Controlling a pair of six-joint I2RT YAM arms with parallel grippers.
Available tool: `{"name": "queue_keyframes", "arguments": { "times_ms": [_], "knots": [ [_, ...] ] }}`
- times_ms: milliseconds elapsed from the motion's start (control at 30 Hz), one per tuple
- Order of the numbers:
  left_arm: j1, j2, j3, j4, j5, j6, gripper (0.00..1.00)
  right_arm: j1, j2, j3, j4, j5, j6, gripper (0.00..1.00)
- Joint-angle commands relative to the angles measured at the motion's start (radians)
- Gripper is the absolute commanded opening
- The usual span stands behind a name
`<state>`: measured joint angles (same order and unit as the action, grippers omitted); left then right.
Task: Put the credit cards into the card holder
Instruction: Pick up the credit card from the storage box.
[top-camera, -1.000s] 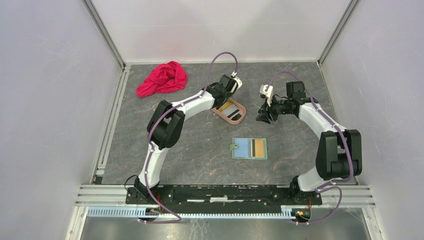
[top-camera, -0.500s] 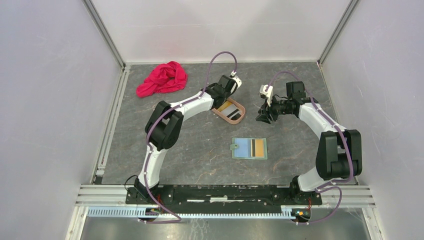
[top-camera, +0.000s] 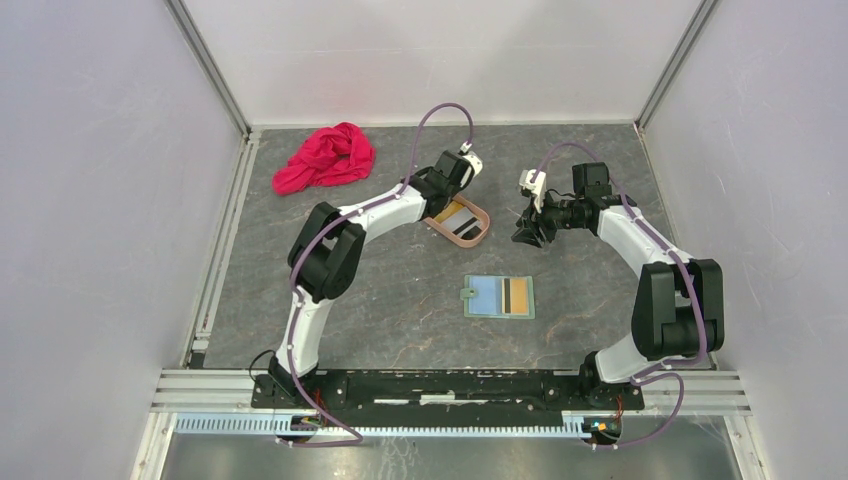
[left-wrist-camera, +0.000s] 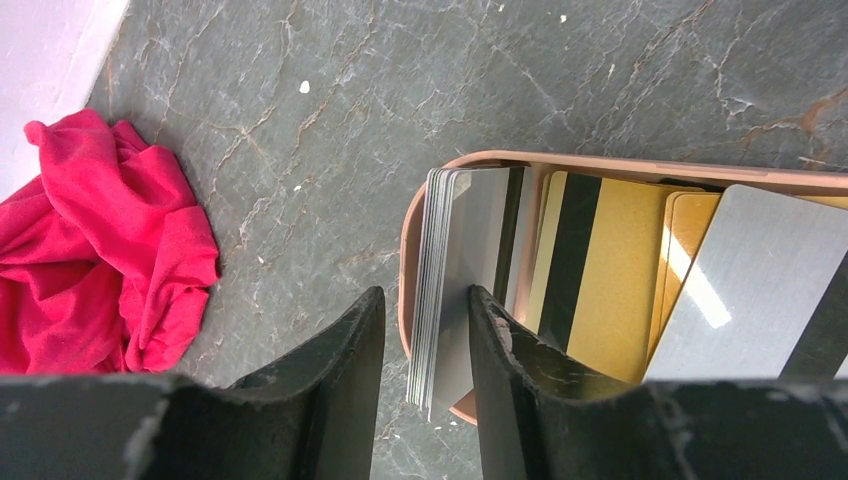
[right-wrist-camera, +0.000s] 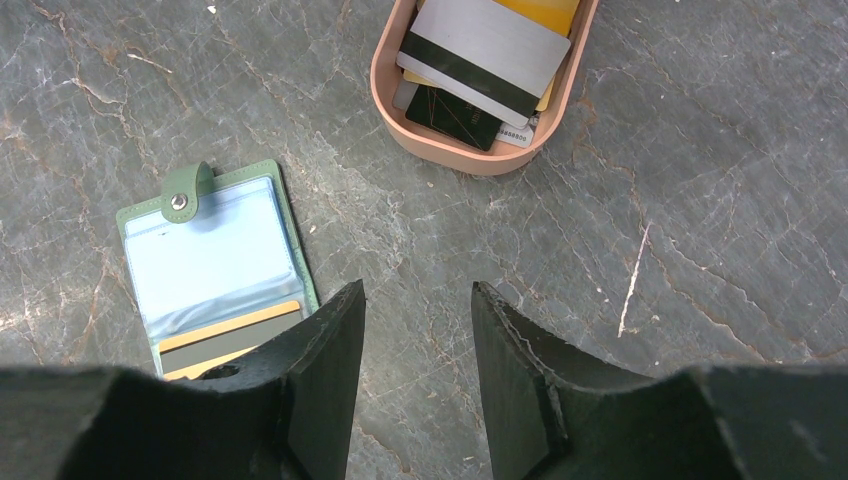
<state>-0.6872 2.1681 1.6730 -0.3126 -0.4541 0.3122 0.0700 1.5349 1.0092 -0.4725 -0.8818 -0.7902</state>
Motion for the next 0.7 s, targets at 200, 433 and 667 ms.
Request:
{"name": "queue_keyframes", "arguments": {
  "times_ms": [200, 433, 667],
  "knots": [
    [0.003, -0.083, -0.01, 0.055, -0.02, 0.021, 0.39, -0.006, -0.007, 0.019, 0.0, -0.025, -0.009, 0.49],
    [0.003, -0.081, -0.009, 0.054, -0.017, 0.021, 0.29, -0.006, -0.007, 0.02, -0.001, -0.025, -0.009, 0.49],
    [0.003, -0.08, -0.008, 0.052, 0.002, 0.019, 0.35, -0.005, -0.006, 0.02, -0.003, -0.025, -0.011, 0.49]
  ]
}}
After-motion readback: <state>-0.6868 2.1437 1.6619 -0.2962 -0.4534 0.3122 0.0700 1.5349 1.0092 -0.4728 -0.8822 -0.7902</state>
